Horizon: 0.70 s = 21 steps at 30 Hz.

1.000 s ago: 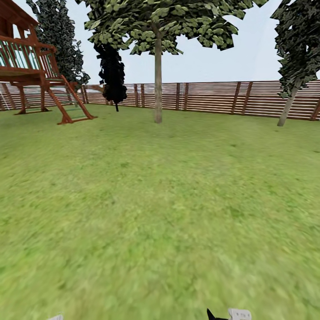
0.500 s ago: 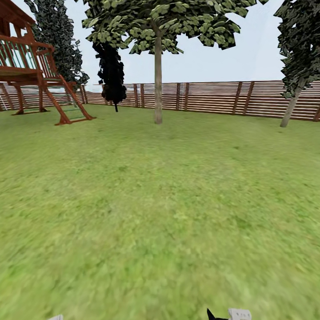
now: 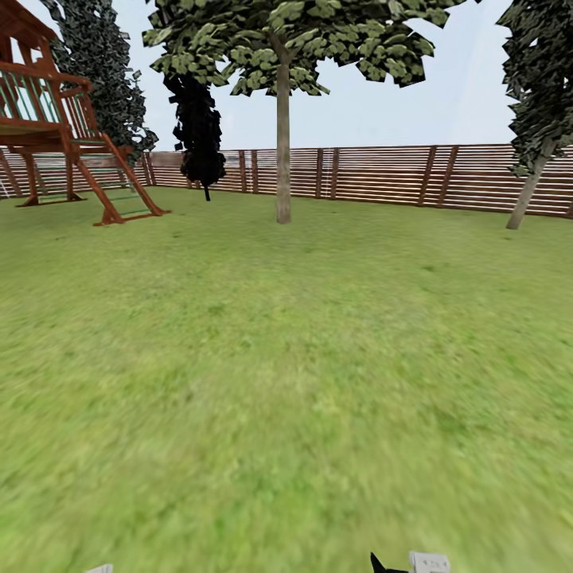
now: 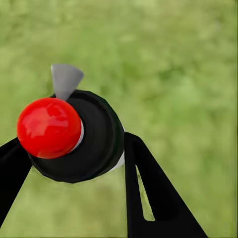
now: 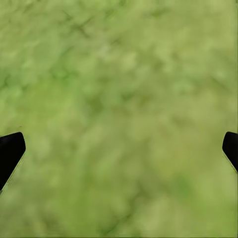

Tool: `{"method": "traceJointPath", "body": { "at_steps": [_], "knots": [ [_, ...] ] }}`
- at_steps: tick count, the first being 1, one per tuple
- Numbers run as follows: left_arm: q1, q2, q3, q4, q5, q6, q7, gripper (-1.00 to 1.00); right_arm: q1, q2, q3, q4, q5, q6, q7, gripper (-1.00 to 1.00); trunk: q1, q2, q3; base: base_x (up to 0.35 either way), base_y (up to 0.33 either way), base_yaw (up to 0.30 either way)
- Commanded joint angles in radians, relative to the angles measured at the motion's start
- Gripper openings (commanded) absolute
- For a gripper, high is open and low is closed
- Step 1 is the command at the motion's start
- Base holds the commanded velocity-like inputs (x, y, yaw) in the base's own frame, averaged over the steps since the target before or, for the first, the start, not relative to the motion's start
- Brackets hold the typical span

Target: In the garden, pick up the pesticide atomizer on the floor and spray pesticide onto both trees until each tree trunk is fully covered.

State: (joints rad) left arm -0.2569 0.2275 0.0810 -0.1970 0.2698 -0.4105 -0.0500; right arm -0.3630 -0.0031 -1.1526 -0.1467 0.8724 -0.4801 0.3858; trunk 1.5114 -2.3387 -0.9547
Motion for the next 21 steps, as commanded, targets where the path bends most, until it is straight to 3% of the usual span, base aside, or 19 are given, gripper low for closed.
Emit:
{"method": "traceJointPath", "body": {
  "at_steps": [1,21],
  "knots": [
    [-0.001,0.0,0.008,0.001,-0.001,-0.002,-0.005,-1.0,-0.001,0.0,-0.009,-0.001,0.004,-0.002,0.007,1.0,0.0,0.0,-0.001,0.339,0.0,0.0],
    [-0.001,0.0,0.008,0.001,-0.001,-0.002,-0.005,-1.0,-0.001,0.0,-0.009,0.0,0.004,-0.002,0.007,1.0,0.0,0.0,-0.001,0.339,0.0,0.0]
  ]
}}
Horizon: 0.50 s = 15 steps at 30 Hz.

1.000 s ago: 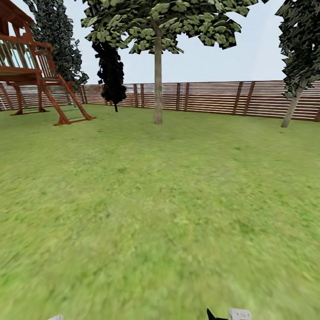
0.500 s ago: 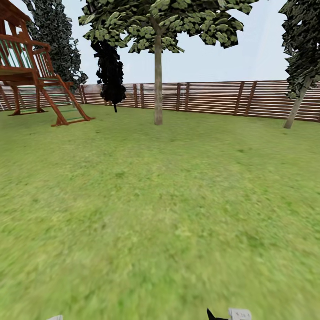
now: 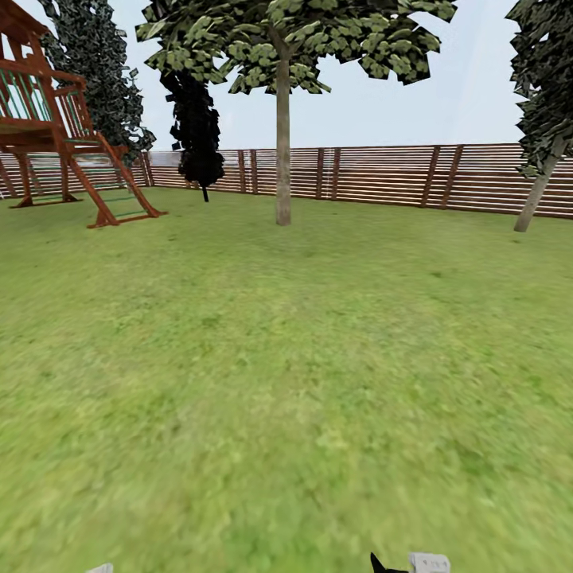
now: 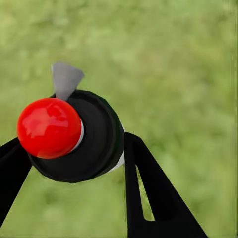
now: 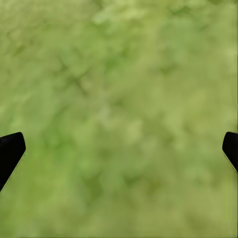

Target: In the garden, pick up the pesticide atomizer on the floor and spray pesticide onto both trees until each tree trunk is fully covered.

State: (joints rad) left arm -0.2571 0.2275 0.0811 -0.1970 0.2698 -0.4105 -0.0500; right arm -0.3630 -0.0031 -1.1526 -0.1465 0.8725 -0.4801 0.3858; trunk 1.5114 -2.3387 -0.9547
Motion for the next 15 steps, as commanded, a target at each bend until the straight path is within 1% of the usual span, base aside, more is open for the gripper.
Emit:
{"method": "traceJointPath", "body": {
  "at_steps": [1,15],
  "knots": [
    [-0.001,0.0,0.008,0.001,-0.001,-0.002,-0.005,-1.0,-0.001,0.0,-0.009,-0.001,0.004,-0.002,0.007,1.0,0.0,0.0,-0.001,0.339,0.0,0.0],
    [-0.001,0.0,0.009,0.001,-0.001,-0.002,-0.005,-1.0,-0.001,0.0,-0.009,-0.001,0.004,-0.002,0.007,1.0,0.0,0.0,-0.001,0.339,0.0,0.0]
  ]
}}
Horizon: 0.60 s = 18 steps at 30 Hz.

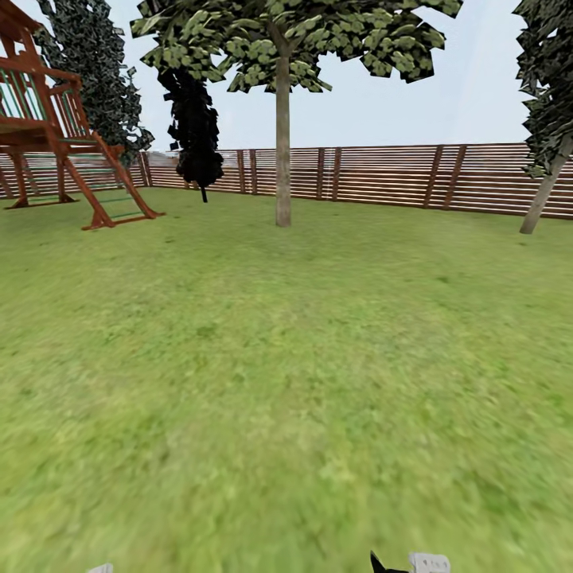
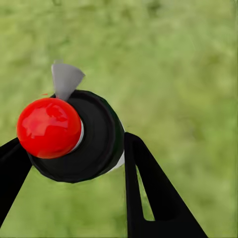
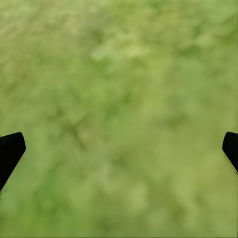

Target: In the garden, pick up the pesticide atomizer on the floor and spray pesticide onto both trees until each tree trunk is fully covered.

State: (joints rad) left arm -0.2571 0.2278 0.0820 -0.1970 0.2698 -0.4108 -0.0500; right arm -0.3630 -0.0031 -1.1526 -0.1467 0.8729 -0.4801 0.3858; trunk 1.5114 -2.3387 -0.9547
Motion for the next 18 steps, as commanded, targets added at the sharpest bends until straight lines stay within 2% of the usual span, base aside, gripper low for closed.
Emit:
{"method": "traceJointPath", "body": {
  "at_steps": [1,18],
  "knots": [
    [-0.001,0.0,0.008,0.001,-0.001,-0.002,-0.005,-1.0,-0.001,0.0,-0.009,0.0,0.004,-0.002,0.007,1.0,0.0,0.0,-0.001,0.339,0.0,0.0],
    [0.0,0.001,0.008,0.001,-0.001,-0.002,-0.005,-1.0,-0.001,0.0,-0.009,-0.001,0.003,-0.002,0.007,1.0,0.0,0.0,-0.001,0.339,0.0,0.0]
  ]
}}
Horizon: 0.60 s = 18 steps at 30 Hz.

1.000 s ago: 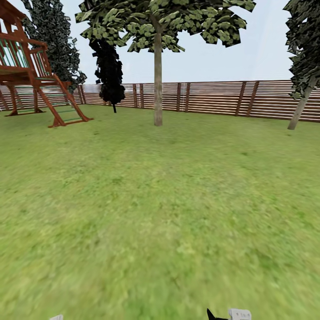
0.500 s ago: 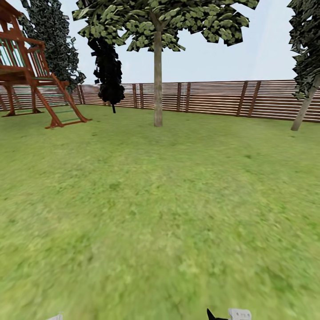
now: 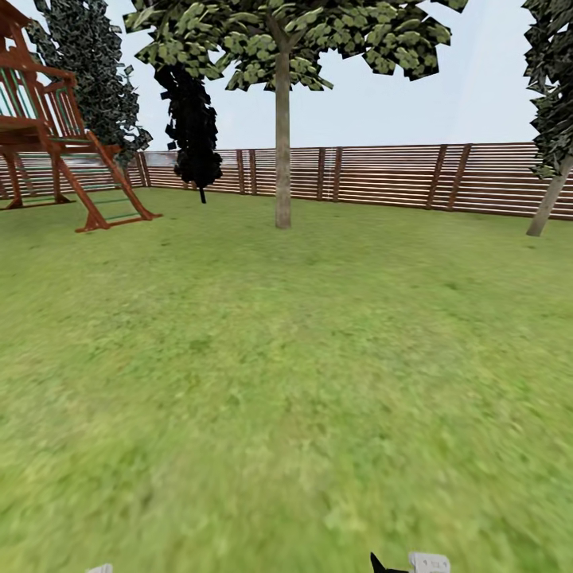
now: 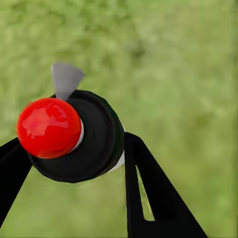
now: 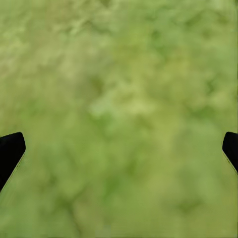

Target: In the garden, pick up the pesticide atomizer on the floor and spray pesticide onto both trees until each tree trunk is fully covered.

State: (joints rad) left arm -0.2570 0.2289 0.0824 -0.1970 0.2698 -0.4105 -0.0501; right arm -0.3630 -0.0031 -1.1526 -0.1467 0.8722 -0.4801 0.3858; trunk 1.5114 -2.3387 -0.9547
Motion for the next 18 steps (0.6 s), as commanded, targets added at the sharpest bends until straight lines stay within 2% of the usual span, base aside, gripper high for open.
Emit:
{"method": "traceJointPath", "body": {
  "at_steps": [1,18],
  "knots": [
    [-0.001,0.0,0.008,0.001,-0.001,-0.002,-0.005,-1.0,-0.001,0.0,-0.009,-0.001,0.004,-0.002,0.007,1.0,0.0,0.0,-0.001,0.339,0.0,0.0],
    [-0.001,-0.001,0.008,0.001,-0.001,-0.002,-0.005,-1.0,-0.001,0.0,-0.009,-0.001,0.004,-0.002,0.007,1.0,0.0,0.0,-0.001,0.339,0.0,0.0]
  ]
}}
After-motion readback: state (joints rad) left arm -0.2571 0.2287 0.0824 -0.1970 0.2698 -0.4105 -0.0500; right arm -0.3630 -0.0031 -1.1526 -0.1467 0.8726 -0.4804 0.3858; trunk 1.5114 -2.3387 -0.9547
